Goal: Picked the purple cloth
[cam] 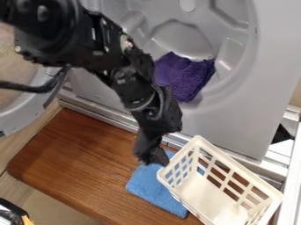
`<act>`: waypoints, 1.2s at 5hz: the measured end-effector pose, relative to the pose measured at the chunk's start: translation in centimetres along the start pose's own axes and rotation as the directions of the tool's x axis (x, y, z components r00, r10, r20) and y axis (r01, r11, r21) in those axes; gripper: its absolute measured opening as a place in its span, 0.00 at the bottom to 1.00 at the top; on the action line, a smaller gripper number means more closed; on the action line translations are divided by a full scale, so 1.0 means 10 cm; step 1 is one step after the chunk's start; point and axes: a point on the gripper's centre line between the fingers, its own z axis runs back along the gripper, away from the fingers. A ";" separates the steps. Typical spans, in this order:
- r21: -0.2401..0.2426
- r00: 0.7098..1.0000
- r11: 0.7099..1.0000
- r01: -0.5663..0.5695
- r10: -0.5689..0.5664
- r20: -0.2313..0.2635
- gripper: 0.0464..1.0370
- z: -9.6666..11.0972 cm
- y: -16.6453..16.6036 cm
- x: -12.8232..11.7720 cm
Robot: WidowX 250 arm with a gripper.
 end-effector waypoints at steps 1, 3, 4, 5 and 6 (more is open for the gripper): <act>0.077 1.000 0.997 0.020 -0.021 0.007 0.96 0.03 0.18 -0.02; 0.171 0.998 0.985 0.037 -0.029 -0.053 0.96 0.19 0.54 -0.11; 0.194 0.998 0.981 0.007 0.004 -0.055 0.96 0.19 0.71 -0.20; 0.182 0.998 0.983 -0.003 0.014 -0.057 0.96 0.06 0.86 -0.27; 0.153 0.998 0.988 -0.006 0.014 -0.053 0.96 -0.13 0.98 -0.33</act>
